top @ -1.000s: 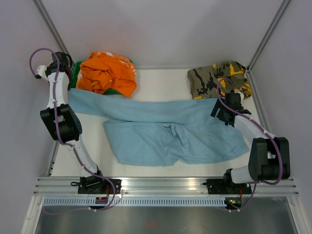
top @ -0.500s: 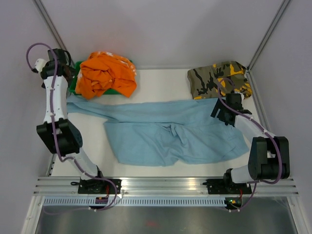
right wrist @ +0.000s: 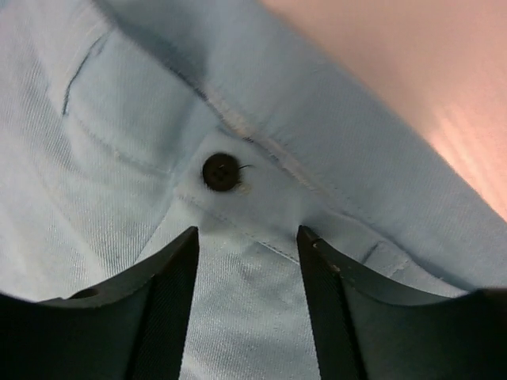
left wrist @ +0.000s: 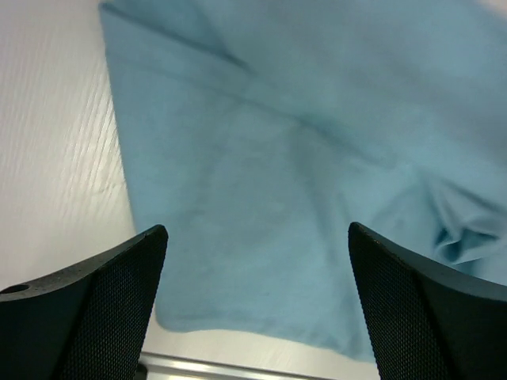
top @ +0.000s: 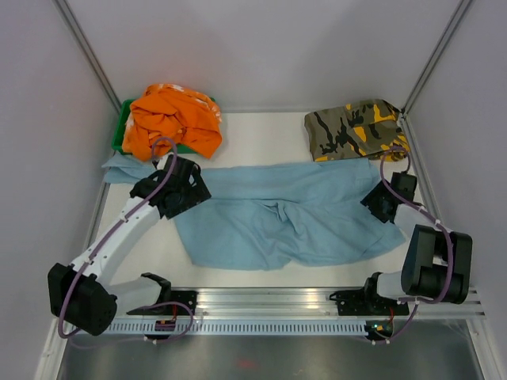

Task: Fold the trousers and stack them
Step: Flatten the trousers out

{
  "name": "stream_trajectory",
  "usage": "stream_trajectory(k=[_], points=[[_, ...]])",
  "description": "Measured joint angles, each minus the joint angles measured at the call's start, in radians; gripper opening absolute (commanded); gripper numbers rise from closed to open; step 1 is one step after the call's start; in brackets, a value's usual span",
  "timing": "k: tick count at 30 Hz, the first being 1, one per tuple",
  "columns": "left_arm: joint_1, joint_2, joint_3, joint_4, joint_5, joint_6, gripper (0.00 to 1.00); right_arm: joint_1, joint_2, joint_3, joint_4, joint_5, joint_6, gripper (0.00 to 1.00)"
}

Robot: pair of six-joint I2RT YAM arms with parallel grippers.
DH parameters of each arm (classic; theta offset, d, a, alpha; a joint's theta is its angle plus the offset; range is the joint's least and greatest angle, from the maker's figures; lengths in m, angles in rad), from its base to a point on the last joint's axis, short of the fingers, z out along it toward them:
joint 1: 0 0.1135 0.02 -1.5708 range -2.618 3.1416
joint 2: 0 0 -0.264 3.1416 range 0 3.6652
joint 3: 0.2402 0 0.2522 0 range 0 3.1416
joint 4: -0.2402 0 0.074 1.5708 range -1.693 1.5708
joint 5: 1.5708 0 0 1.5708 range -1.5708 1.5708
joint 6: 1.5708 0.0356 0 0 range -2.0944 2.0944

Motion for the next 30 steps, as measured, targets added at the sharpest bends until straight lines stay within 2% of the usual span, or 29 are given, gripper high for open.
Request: stream_trajectory(k=[2, 3, 10, 17, 23, 27, 30], points=[[-0.009, -0.033, -0.088, -0.026, 0.016, -0.008, 1.0, -0.074, -0.008, -0.021, 0.026, -0.065, 0.027, 0.5], [-0.013, -0.06, -0.115, -0.047, 0.018, -0.014, 1.0, -0.115, -0.015, -0.032, 0.031, -0.09, 0.038, 0.48], [-0.015, -0.236, -0.214, -0.064, -0.023, -0.109, 1.0, -0.317, -0.119, -0.091, -0.042, -0.104, 0.06, 0.48], [-0.015, -0.174, -0.475, -0.043, -0.013, -0.28, 1.0, -0.417, -0.148, -0.099, -0.09, -0.1, 0.067, 0.45], [-0.013, -0.103, -0.518, 0.008, -0.02, -0.333, 0.98, -0.483, -0.142, -0.097, -0.096, -0.124, 0.067, 0.45], [-0.012, -0.073, -0.525, 0.096, -0.021, -0.333, 0.89, -0.507, -0.14, -0.091, -0.103, -0.134, 0.069, 0.45], [-0.012, -0.061, -0.539, 0.178, -0.018, -0.332, 0.72, -0.515, -0.14, -0.088, -0.106, -0.135, 0.069, 0.45]])
